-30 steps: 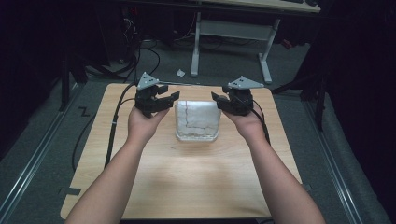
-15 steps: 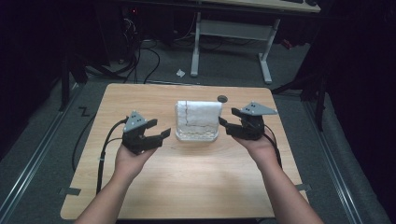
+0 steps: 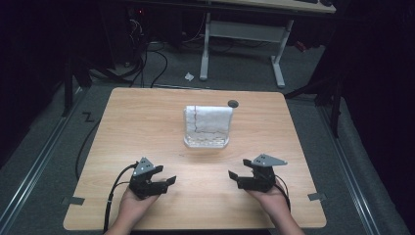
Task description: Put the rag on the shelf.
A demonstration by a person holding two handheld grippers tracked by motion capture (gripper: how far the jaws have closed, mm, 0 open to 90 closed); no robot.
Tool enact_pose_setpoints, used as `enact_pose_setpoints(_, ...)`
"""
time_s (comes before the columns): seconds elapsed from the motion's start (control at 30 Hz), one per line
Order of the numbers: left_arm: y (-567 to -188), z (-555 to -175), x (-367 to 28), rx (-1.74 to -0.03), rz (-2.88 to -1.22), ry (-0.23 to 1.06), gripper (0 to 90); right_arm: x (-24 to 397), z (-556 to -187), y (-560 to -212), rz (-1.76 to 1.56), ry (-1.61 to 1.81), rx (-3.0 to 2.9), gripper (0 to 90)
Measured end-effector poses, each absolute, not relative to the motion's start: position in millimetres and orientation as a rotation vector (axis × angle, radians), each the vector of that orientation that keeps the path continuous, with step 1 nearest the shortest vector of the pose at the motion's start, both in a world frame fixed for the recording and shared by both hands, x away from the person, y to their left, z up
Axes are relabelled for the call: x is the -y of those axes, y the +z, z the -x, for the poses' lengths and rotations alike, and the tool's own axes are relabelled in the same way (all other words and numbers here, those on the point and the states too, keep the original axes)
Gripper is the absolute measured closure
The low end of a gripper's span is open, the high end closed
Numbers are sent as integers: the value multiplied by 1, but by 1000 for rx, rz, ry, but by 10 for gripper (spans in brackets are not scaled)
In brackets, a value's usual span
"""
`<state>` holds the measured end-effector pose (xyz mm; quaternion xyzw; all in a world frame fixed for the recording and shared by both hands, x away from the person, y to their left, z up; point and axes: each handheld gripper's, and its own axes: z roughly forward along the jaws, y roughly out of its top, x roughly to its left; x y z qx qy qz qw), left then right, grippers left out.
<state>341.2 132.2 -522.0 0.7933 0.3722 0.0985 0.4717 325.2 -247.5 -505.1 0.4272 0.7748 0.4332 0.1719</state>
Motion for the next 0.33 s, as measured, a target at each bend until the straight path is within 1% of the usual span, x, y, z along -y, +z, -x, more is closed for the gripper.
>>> enact_pose_setpoints(0.1,-522,-341,-129,-889,-1953,259,296,253,-316,-518,-1256,1186,-2196,204)
enact_pose_setpoints(0.23,-525,-344,-127,-897,-1963,261,295,258,-324,-520,-1287,1202,-2174,202)
enact_pose_setpoints(0.33,-525,-343,-129,-907,-1954,262,293,256,-325,-524,-1241,1170,-2208,185)
